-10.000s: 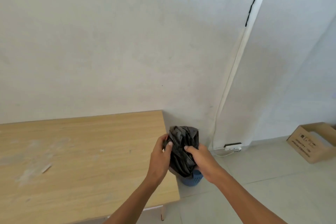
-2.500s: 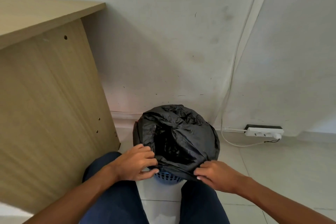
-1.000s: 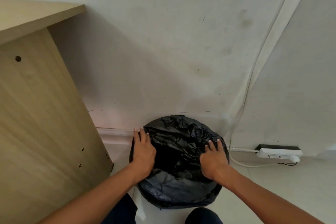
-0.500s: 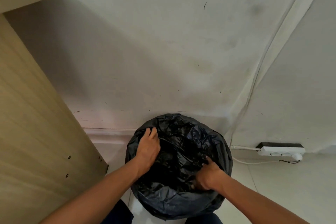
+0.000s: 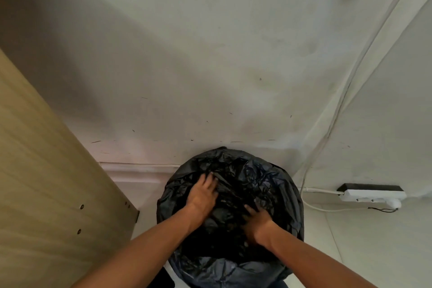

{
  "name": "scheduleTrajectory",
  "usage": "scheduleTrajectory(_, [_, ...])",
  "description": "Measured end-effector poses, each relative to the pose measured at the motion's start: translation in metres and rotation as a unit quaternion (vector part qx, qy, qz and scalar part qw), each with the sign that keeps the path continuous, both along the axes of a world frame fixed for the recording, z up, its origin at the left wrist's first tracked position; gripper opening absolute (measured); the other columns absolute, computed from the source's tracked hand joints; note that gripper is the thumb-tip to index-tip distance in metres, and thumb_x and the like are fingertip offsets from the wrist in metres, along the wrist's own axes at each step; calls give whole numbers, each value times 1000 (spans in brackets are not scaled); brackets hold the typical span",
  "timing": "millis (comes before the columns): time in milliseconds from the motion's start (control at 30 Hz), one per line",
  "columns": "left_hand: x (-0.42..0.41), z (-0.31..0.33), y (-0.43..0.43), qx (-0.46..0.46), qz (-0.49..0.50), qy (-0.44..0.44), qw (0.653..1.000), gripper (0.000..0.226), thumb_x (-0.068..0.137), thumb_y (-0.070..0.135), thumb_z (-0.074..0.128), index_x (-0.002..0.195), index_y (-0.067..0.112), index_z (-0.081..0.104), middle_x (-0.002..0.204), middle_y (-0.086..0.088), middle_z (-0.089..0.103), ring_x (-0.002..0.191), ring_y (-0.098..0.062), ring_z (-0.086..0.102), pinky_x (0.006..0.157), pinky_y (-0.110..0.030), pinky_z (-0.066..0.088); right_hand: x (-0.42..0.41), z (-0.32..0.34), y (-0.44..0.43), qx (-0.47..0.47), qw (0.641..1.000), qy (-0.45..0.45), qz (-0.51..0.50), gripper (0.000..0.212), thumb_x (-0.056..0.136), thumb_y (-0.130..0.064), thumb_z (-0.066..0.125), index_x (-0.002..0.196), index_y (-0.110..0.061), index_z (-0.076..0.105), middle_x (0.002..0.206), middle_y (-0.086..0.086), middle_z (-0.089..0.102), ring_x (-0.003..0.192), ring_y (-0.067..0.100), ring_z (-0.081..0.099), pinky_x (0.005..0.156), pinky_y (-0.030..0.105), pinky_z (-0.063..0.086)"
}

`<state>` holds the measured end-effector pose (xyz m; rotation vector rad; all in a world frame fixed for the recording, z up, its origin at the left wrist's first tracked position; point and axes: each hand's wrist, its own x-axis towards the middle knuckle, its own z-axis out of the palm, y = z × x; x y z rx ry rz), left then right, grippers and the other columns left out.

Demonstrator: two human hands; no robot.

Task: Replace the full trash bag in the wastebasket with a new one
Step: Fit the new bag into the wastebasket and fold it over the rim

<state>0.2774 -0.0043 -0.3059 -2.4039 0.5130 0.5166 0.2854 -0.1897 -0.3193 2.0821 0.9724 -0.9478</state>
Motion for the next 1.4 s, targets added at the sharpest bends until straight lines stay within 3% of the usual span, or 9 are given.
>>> scheduleTrajectory(100, [1,-7,3,103,24,10,994,63,107,41,32,158,11,11,166,-16,-8,151,-38,-16,121,-54,-4,2,-2,-14,-75,997,9,-25,59,106,-40,28,159,-19,11,167,3,8,154,27,-3,122,49,-5])
scheduleTrajectory(333, [-4,2,1,52,95,16,994,63,106,39,36,158,8,16,165,-23,-1,152,-42,-9,120,-61,0,-5,48,2,47,998,-12,-39,49,105,-36,38,145,-9,45,151,15,45,141,33,38,119,49,20])
scheduleTrajectory(467, [-8,37,10,-167,94,-33,981,47,100,21,45,145,10,46,151,-18,43,144,-39,32,113,-50,29,-16,81,-5,206,976,-36,-59,42,103,-43,40,124,-13,60,127,12,62,121,32,57,107,46,38])
scheduleTrajectory(600, [-35,63,42,-362,34,-210,907,23,90,24,53,105,23,70,102,3,69,97,-24,62,76,-38,48,-48,113,-9,413,893,90,-154,60,91,-75,36,125,-31,58,126,-7,63,117,14,58,101,35,43])
scheduleTrajectory(667, [-52,59,60,-377,36,-212,901,29,91,34,47,103,28,73,104,8,70,99,-19,62,80,-36,49,-70,124,-12,402,897,144,-113,74,82,-83,42,140,-37,45,139,-14,56,125,8,51,107,31,35])
scheduleTrajectory(800, [-82,41,75,-344,-3,-196,918,43,94,44,37,89,31,78,97,10,74,108,-18,66,95,-35,42,-89,118,-24,356,933,43,32,45,96,-62,40,125,-32,58,119,-6,65,115,22,55,95,39,34])
scheduleTrajectory(1033, [-116,53,56,-454,28,-253,854,30,100,34,44,110,29,72,113,11,68,111,-13,60,95,-32,46,-89,119,-51,269,962,-38,39,47,91,-53,43,132,-32,58,140,-6,56,141,24,34,115,50,19])
scheduleTrajectory(1233, [-157,59,41,-558,343,-285,700,26,100,20,50,126,17,53,121,-5,46,107,-20,51,88,-33,49,-116,122,-51,326,944,-19,-47,66,89,-62,48,147,-31,40,143,-3,51,134,21,42,112,42,31])
scheduleTrajectory(1400, [-169,61,19,-740,572,-27,353,32,106,29,41,134,15,40,123,-14,58,101,-26,65,70,-36,60,-143,103,-41,362,928,-81,-39,52,99,-39,45,149,-24,36,133,2,58,124,26,53,105,42,39])
